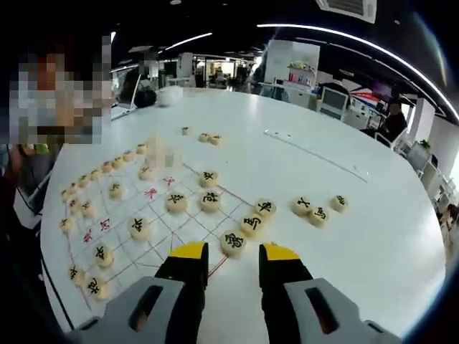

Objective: Pick up the chess pieces one by one and place each piece onto its starting position on the chessboard, setting the pieces on their correct points until all the chess pieces are arranged in the starting layout

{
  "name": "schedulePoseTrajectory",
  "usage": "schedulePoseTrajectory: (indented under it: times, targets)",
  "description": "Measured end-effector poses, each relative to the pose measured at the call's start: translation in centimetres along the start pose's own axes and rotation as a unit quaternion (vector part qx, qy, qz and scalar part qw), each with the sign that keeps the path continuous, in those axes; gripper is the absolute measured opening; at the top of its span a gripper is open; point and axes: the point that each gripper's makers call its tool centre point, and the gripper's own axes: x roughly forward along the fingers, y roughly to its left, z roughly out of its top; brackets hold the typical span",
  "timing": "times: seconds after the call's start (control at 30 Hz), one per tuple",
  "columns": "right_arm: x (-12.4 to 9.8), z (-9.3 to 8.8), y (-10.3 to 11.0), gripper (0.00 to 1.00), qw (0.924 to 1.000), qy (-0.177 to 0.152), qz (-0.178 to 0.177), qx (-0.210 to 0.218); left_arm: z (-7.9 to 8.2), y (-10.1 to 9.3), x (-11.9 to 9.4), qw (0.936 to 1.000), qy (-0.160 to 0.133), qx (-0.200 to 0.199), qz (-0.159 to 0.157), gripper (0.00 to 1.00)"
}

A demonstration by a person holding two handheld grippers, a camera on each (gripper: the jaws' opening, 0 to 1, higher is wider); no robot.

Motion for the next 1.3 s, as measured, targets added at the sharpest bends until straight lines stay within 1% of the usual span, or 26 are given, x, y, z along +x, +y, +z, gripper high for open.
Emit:
schedulePoseTrajectory:
  times: [0.03,0.1,0.17,0.2,0.23,0.33,0.47,0.6,0.73,0.83,0.9,0.93,1.03,1.07,1.13,1.3]
  targets:
    - [-0.7,0.4,0.1,0.32,0.9998,-0.02,-0.004,-0.001,0.0,0.0,0.0,1.0,0.0,0.001,0.0,0.57]
    - [-2.5,1.4,0.3,0.36,0.9975,-0.07,-0.012,-0.006,0.3,0.0,0.1,1.0,-0.001,0.001,0.0,0.57]
    - [-4.5,1.5,0.1,0.37,0.9952,-0.093,-0.028,0.007,0.8,0.1,0.1,1.0,-0.006,0.001,0.0,0.57]
    - [-5.8,1.6,0.0,0.37,0.9931,-0.11,-0.038,0.014,1.0,0.1,0.2,1.0,-0.007,0.002,0.0,0.57]
    - [-6.4,1.5,-0.1,0.37,0.9921,-0.116,-0.043,0.021,1.2,0.0,0.3,1.0,-0.008,0.004,0.0,0.57]
    - [-9.1,1.1,-0.2,0.38,0.9861,-0.146,-0.065,0.043,1.5,-0.3,0.6,0.9999,-0.006,0.012,-0.004,0.58]
    - [-11.7,-0.6,0.0,0.38,0.9805,-0.16,-0.089,0.071,1.8,-0.8,1.2,0.9998,-0.002,0.019,-0.012,0.58]
    - [-13.2,-1.8,0.0,0.38,0.9754,-0.17,-0.106,0.093,1.8,-1.3,1.5,0.9996,0.001,0.023,-0.019,0.58]
    - [-13.1,-1.9,-0.6,0.38,0.9761,-0.165,-0.108,0.091,1.8,-1.6,1.7,0.9993,0.004,0.027,-0.024,0.58]
    - [-12.7,-1.2,-1.1,0.37,0.9784,-0.16,-0.098,0.086,2.0,-1.5,1.5,0.9994,0.0,0.026,-0.024,0.58]
    - [-12.2,-0.6,-1.1,0.37,0.9814,-0.156,-0.087,0.072,2.0,-1.4,1.4,0.9994,-0.001,0.025,-0.022,0.58]
    - [-11.8,0.1,-1.1,0.37,0.9834,-0.152,-0.081,0.059,1.8,-1.1,1.2,0.9995,-0.001,0.024,-0.019,0.58]
    - [-10.7,1.5,-1.2,0.37,0.9868,-0.143,-0.064,0.04,1.5,-0.7,0.8,0.9998,-0.001,0.018,-0.012,0.58]
    - [-10.2,1.9,-1.4,0.37,0.9879,-0.139,-0.058,0.034,1.4,-0.6,0.7,0.9998,-0.002,0.016,-0.01,0.58]
    - [-9.2,2.9,-1.4,0.37,0.991,-0.126,-0.046,0.01,1.1,-0.4,0.4,0.9999,-0.001,0.013,-0.006,0.58]
    - [-6.9,5.2,-1.0,0.37,0.9938,-0.106,-0.011,-0.031,0.8,0.4,-0.1,1.0,-0.002,0.006,0.005,0.58]
